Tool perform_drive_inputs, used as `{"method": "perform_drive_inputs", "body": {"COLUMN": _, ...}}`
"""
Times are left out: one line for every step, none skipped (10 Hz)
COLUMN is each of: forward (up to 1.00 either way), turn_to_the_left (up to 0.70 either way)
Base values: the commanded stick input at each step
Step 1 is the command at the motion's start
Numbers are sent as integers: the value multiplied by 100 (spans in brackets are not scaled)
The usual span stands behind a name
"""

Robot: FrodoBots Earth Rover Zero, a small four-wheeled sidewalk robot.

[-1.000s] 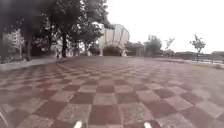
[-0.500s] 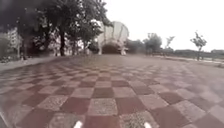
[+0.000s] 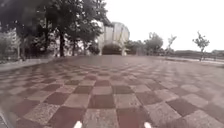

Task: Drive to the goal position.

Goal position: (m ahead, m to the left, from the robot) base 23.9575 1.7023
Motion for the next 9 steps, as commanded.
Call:
{"method": "perform_drive_inputs", "body": {"forward": 50, "turn_to_the_left": 0}}
{"method": "perform_drive_inputs", "body": {"forward": 50, "turn_to_the_left": 0}}
{"method": "perform_drive_inputs", "body": {"forward": 50, "turn_to_the_left": 0}}
{"method": "perform_drive_inputs", "body": {"forward": 50, "turn_to_the_left": 0}}
{"method": "perform_drive_inputs", "body": {"forward": 50, "turn_to_the_left": 0}}
{"method": "perform_drive_inputs", "body": {"forward": 50, "turn_to_the_left": 0}}
{"method": "perform_drive_inputs", "body": {"forward": 50, "turn_to_the_left": 0}}
{"method": "perform_drive_inputs", "body": {"forward": 50, "turn_to_the_left": 0}}
{"method": "perform_drive_inputs", "body": {"forward": 50, "turn_to_the_left": 0}}
